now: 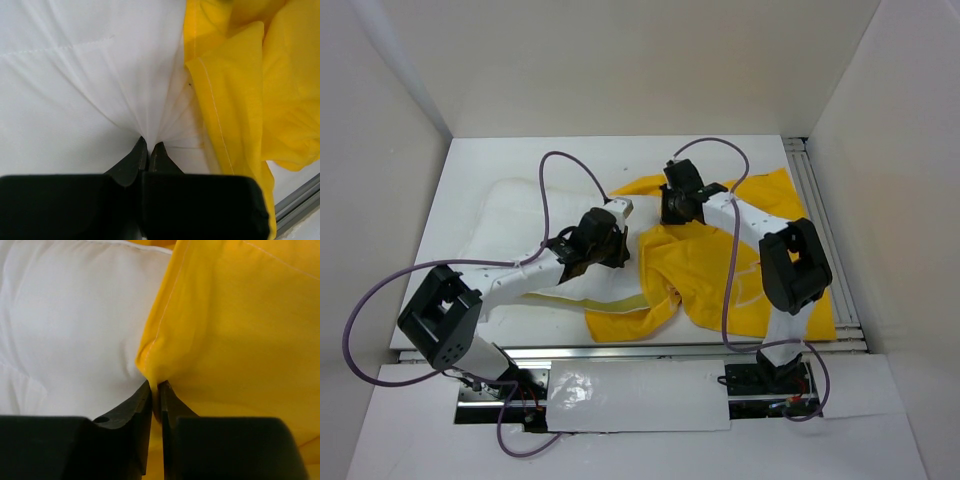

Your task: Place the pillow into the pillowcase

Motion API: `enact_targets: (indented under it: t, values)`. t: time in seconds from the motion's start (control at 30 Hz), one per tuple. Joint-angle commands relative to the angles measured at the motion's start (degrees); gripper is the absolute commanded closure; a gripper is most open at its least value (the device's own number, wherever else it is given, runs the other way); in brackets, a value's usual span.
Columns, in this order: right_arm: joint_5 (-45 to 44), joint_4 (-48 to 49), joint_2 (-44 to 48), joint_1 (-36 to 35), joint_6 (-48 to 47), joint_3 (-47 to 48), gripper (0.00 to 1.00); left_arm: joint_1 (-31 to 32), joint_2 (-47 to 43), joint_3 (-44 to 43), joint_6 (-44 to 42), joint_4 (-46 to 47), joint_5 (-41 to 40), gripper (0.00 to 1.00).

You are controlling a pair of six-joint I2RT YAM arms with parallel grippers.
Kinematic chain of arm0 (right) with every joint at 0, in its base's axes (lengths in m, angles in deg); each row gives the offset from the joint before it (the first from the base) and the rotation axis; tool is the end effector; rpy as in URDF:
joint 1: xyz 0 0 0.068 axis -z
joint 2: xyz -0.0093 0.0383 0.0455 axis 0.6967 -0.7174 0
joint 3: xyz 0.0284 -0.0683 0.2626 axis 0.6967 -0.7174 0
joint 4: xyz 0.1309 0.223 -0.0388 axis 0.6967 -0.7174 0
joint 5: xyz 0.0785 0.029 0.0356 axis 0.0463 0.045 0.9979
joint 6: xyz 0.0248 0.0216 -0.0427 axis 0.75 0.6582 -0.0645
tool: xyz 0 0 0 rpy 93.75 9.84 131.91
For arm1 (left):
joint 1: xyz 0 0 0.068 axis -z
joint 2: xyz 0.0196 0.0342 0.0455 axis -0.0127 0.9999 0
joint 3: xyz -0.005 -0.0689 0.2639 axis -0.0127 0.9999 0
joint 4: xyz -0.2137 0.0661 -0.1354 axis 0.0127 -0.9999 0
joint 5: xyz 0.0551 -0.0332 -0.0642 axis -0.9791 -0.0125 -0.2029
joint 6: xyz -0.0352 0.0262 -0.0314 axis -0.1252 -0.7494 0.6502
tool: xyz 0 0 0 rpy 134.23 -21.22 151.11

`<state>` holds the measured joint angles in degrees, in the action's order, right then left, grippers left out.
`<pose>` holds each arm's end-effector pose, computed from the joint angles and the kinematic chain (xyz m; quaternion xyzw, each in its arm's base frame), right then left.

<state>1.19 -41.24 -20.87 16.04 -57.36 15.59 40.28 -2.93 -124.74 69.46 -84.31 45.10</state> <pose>0.3558 0.1890 0.2227 -0.0373 0.9395 0.1342 0.3129 0.2540 -0.2071 0.2283 0.0951 0.8814 -0.2271 0.4033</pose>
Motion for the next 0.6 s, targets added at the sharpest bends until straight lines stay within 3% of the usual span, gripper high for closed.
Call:
enact_targets:
  t: [0.0, 0.07, 0.23, 0.57]
  values:
    - [-4.2, 2.5, 0.0, 1.0, 0.2, 2.7, 0.85, 0.2, -1.2, -0.6, -2.1, 1.7, -2.4, 1.00]
    - [-6.2, 1.9, 1.9, 1.0, 0.2, 2.7, 0.93, 0.2, -1.2, -0.6, -2.1, 1.7, -2.4, 1.00]
    - [-7.5, 1.4, 3.3, 3.2, -1.8, 3.3, 1.00, 0.2, -1.2, -1.6, -2.8, 1.1, -3.0, 1.00]
    - [-1.2, 4.1, 4.6, 1.5, -7.2, 6.6, 1.00, 0.8, -2.8, -1.6, -7.0, 3.2, 0.4, 1.00]
